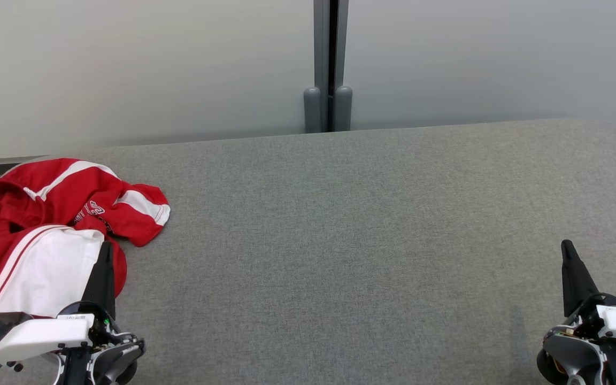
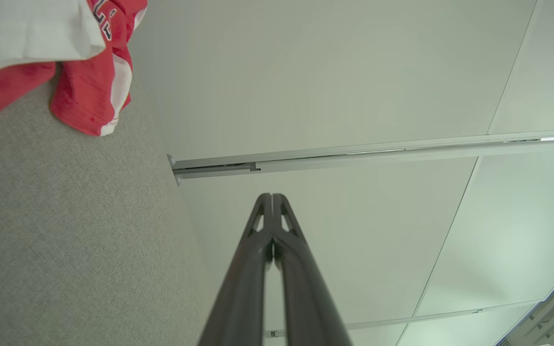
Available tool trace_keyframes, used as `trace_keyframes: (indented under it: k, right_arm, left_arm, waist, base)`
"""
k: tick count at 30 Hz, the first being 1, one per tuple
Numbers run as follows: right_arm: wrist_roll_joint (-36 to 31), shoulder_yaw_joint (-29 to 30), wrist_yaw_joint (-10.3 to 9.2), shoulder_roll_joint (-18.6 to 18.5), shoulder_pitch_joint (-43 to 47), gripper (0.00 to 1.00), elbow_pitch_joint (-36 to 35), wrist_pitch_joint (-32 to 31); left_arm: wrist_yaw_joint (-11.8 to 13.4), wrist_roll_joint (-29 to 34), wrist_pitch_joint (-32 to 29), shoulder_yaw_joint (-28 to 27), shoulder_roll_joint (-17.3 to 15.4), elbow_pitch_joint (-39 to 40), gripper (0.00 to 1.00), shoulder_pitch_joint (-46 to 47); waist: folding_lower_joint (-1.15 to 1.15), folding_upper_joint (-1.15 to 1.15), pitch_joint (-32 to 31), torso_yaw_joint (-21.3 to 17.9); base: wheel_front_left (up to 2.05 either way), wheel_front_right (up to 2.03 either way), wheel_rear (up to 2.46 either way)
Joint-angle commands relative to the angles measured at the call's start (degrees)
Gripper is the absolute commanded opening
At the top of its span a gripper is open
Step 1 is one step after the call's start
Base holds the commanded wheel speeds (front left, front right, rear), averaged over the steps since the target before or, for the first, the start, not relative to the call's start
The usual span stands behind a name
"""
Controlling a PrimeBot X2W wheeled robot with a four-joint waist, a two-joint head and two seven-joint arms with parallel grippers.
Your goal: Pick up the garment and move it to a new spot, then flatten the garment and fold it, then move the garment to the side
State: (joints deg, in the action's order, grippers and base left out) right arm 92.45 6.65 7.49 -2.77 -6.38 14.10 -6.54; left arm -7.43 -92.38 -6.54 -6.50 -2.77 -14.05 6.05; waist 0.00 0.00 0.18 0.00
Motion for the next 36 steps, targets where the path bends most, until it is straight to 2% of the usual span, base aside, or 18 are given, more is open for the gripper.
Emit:
trace_keyframes:
  k: [1, 29, 30, 36]
  right_arm:
    - [-0.07, -0.04, 0.0, -0.03, 0.42, 0.0, -0.19, -0.13]
    - [-0.07, -0.04, 0.0, -0.03, 0.42, 0.0, -0.19, -0.12]
    - [0.0, 0.0, 0.0, 0.0, 0.0, 1.0, 0.0, 0.0]
    - [0.28, -0.59, 0.0, 0.22, 0.55, 1.0, 0.32, 0.62]
  left_arm:
    - [-0.28, -0.07, -0.14, -0.16, -0.14, 0.01, 0.0, 0.41]
    - [-0.28, -0.07, -0.14, -0.16, -0.14, 0.01, 0.0, 0.41]
    - [0.0, 0.0, 0.0, 0.0, 0.0, 0.01, 1.0, 0.0]
    - [0.02, 0.01, 0.71, 0.54, 0.29, -0.89, 1.0, -0.77]
  waist:
    - [0.0, 0.0, 0.0, 0.0]
    - [0.0, 0.0, 0.0, 0.0]
    - [0.0, 0.0, 0.0, 0.0]
    - [0.0, 0.0, 0.01, 0.0]
  base:
    - [0.0, 0.0, 0.0]
    - [0.0, 0.0, 0.0]
    - [0.0, 0.0, 0.0]
    - [0.0, 0.0, 0.0]
